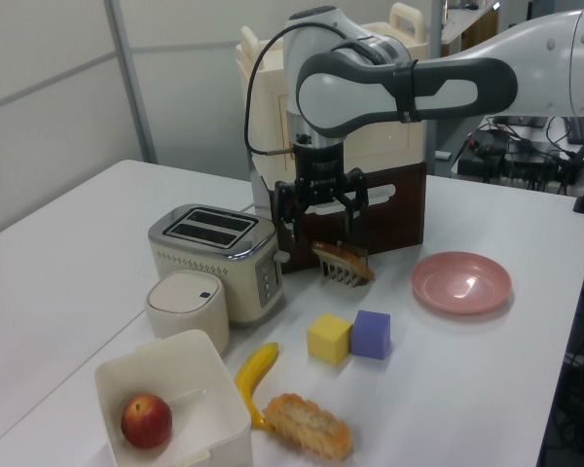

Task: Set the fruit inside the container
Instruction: 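Move the gripper over the yellow banana and lower toward it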

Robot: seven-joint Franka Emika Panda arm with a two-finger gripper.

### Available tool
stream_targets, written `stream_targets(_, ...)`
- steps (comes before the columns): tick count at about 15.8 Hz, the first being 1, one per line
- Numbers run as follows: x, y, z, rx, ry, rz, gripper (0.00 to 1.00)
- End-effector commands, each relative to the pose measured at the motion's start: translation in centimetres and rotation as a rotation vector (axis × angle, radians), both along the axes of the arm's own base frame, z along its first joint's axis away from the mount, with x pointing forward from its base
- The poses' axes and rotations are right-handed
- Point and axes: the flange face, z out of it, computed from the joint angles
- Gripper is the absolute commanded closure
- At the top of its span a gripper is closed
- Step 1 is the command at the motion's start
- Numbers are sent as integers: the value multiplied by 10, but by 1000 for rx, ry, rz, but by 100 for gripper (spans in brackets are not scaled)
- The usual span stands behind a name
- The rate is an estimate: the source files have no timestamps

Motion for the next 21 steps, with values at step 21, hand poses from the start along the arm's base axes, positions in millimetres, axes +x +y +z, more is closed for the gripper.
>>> stream_targets(21, 72, 135, -175, 41, -82, -212, 0)
